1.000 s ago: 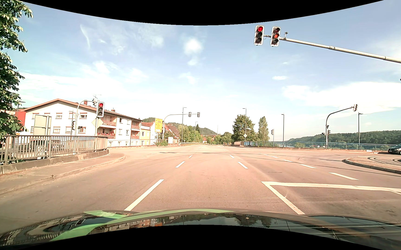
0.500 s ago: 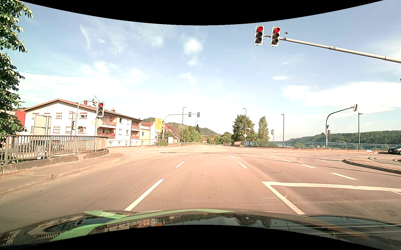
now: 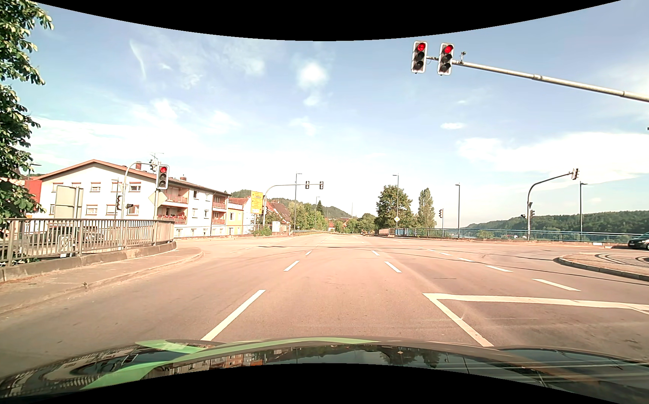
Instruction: Follow the waypoints while adhering to traffic rules and regulations
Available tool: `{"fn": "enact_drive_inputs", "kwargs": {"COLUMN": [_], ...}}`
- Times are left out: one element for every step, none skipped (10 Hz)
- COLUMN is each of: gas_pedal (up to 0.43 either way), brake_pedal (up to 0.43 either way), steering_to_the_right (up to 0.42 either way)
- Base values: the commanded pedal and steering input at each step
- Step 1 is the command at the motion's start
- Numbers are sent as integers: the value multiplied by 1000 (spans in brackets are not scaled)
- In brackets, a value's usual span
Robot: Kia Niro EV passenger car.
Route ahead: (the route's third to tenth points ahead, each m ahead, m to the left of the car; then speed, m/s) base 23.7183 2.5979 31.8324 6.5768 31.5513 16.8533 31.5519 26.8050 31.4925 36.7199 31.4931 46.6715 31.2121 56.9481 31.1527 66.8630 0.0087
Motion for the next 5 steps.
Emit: {"fn": "enact_drive_inputs", "kwargs": {"gas_pedal": [0,0,0,0,0], "brake_pedal": [146,152,152,152,159], "steering_to_the_right": [-8,-8,-8,-8,-8]}}
